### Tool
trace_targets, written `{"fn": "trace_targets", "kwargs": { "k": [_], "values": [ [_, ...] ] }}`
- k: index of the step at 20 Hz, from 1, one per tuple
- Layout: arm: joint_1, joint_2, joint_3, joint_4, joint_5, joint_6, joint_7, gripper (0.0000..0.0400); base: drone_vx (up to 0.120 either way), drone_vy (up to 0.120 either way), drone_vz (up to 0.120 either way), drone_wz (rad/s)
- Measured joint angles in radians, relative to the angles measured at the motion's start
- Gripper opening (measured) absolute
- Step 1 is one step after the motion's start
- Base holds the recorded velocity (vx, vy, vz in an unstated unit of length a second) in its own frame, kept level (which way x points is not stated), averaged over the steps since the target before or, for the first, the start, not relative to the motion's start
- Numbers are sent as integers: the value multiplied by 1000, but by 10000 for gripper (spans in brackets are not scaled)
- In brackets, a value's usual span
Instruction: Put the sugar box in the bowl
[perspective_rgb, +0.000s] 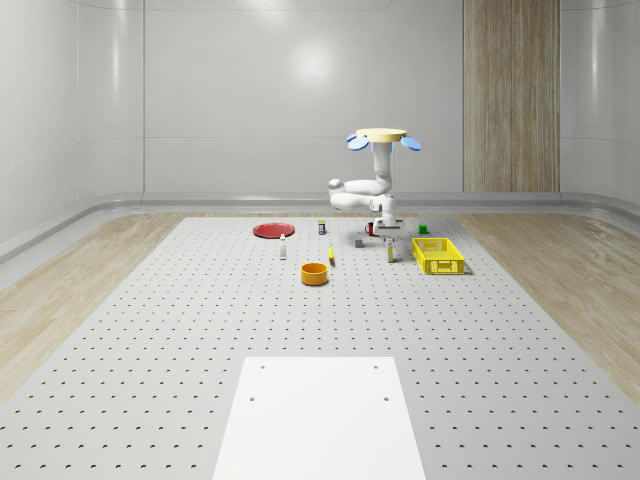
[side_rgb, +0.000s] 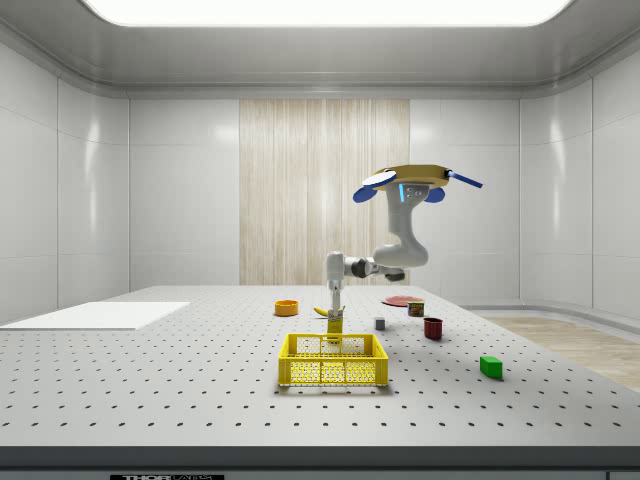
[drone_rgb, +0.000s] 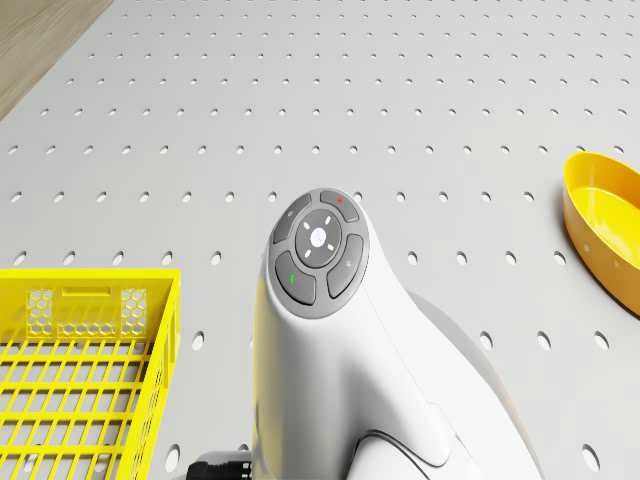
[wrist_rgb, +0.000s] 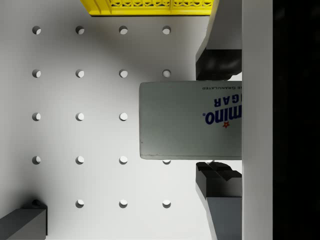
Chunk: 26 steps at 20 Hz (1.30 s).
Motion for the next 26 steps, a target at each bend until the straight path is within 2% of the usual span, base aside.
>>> {"fn": "trace_targets", "kwargs": {
  "k": [2, 12, 15, 26],
  "values": [
    [-1, -4, 0, 0, 0, 4, -2, 165, 0, 0, 0, 0],
    [-6, -17, 38, -5, 34, 1, 10, 163, 0, 0, 0, 0],
    [-8, -18, 81, -10, 76, -10, 18, 163, 27, -27, 107, 0],
    [-16, -39, 148, -14, 146, -9, 26, 163, 120, -120, 120, 0]
  ]
}}
